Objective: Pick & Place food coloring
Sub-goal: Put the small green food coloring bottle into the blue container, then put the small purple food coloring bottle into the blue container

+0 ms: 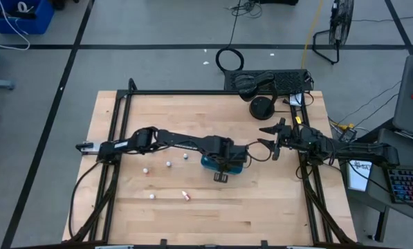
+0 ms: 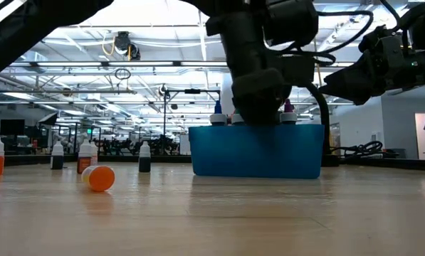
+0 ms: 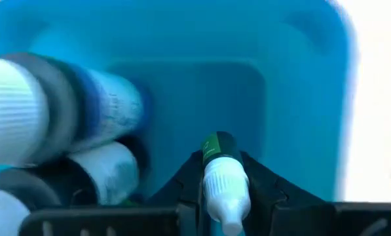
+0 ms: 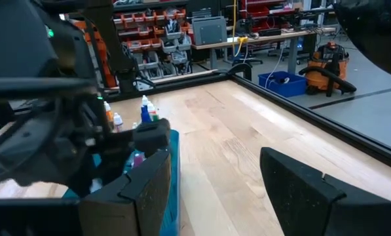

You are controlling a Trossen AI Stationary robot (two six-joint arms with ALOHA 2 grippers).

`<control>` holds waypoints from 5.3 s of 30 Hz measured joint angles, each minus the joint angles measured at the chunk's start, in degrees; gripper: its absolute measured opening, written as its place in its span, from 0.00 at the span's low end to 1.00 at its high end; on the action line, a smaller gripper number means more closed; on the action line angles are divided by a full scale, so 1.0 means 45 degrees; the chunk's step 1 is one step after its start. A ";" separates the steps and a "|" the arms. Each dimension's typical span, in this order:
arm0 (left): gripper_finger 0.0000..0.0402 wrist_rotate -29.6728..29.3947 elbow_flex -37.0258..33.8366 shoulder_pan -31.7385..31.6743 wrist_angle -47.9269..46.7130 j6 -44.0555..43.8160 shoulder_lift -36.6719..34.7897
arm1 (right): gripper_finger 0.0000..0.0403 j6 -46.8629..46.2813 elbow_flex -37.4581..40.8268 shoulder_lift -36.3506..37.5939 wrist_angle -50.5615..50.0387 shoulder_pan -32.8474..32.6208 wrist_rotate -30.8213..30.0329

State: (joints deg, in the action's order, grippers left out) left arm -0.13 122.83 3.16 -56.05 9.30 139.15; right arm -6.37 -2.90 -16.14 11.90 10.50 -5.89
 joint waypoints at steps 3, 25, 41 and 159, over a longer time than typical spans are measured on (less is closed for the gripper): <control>0.16 -0.0011 0.0004 -0.0078 -0.0097 -0.0093 0.0029 | 0.56 0.0001 0.0003 -0.0001 -0.0019 0.0000 0.0000; 0.33 0.0021 0.0015 0.0192 -0.0140 0.0030 0.0155 | 0.56 0.0001 0.0000 -0.0001 -0.0023 0.0000 0.0000; 0.36 -0.0623 0.0551 0.0257 -0.0303 0.0140 -0.0206 | 0.56 0.0000 0.0000 -0.0004 -0.0023 0.0002 0.0000; 0.17 -0.0110 -1.2135 -0.0691 0.2623 -0.3643 -0.7028 | 0.56 0.0000 0.0000 -0.0218 0.0011 0.0000 0.0000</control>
State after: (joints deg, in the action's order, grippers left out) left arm -0.62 68.22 0.05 -44.25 -7.10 107.53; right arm -6.37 -2.89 -17.12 11.94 10.50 -5.89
